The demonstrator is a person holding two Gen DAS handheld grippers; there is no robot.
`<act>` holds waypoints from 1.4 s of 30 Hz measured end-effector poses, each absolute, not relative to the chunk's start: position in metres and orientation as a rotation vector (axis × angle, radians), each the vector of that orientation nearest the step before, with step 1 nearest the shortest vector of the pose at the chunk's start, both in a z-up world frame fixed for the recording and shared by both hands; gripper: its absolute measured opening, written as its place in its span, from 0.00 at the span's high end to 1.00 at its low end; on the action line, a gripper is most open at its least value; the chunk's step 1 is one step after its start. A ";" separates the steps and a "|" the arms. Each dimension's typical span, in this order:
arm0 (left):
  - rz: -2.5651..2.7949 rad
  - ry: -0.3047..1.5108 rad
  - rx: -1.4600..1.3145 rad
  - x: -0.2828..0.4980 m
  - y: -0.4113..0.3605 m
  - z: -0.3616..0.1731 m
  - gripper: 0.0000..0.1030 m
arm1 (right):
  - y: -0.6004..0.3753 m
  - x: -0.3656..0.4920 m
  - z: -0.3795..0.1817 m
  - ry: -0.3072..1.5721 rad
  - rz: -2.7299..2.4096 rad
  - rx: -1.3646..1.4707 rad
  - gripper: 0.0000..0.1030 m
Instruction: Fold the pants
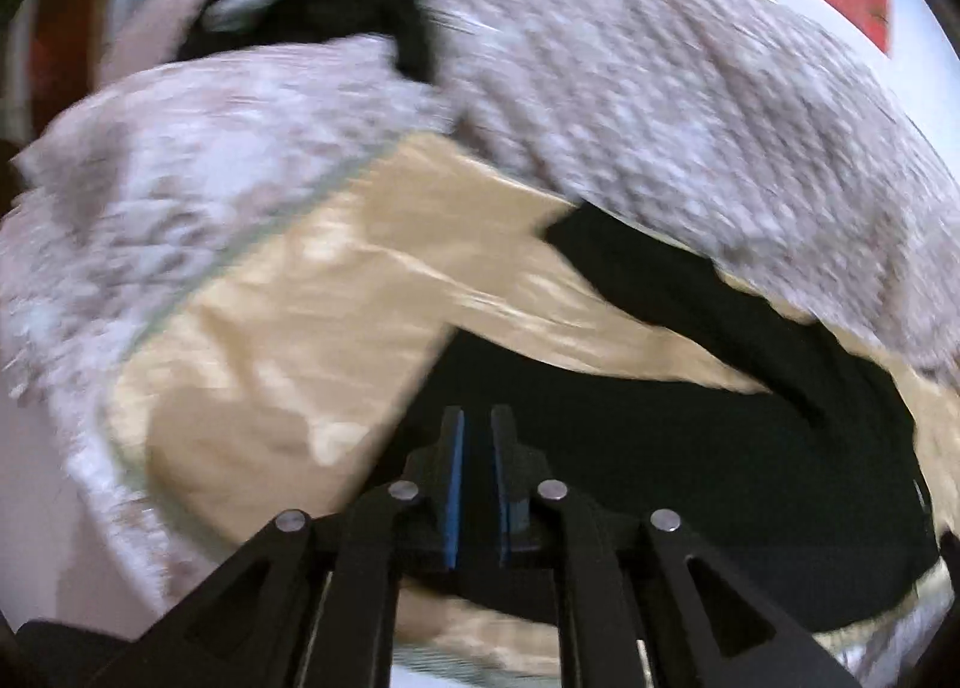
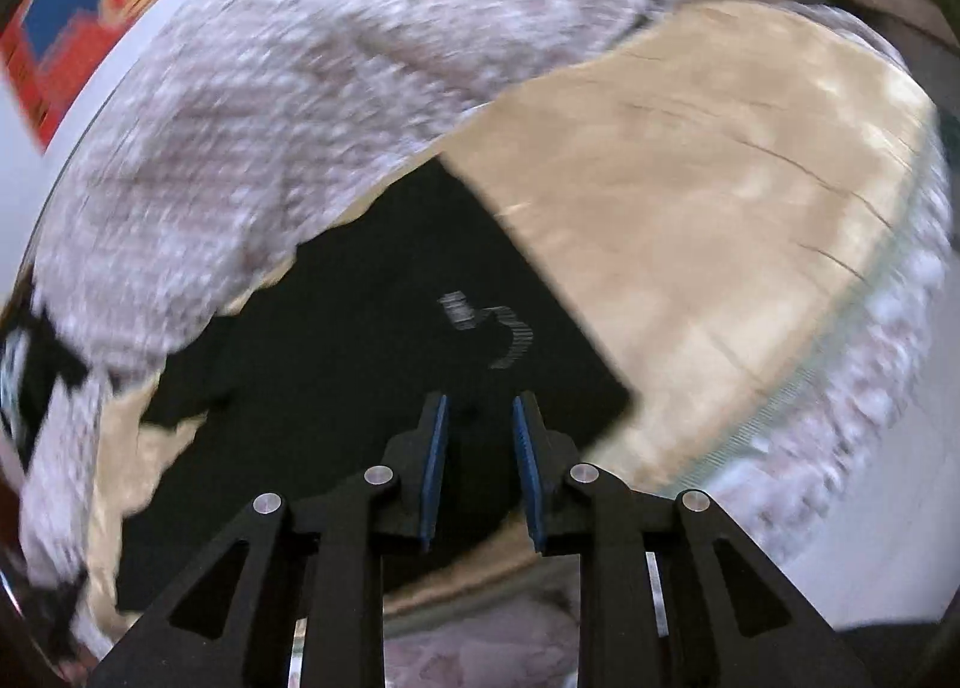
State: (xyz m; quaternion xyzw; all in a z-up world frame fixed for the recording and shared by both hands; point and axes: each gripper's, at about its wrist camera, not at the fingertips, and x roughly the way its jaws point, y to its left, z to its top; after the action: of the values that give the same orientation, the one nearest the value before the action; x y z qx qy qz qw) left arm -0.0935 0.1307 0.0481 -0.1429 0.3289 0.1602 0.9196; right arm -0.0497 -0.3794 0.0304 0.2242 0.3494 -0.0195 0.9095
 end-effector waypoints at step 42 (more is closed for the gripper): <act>0.035 0.887 -0.063 0.039 0.036 0.023 0.56 | -0.262 0.073 0.031 0.892 0.219 0.038 0.43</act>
State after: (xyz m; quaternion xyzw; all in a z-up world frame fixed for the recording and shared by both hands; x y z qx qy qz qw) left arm 0.0390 0.0360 0.0227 -0.0303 0.4292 0.0171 0.9025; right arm 0.0734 -0.2616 0.0315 0.0183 0.4304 0.1056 0.8962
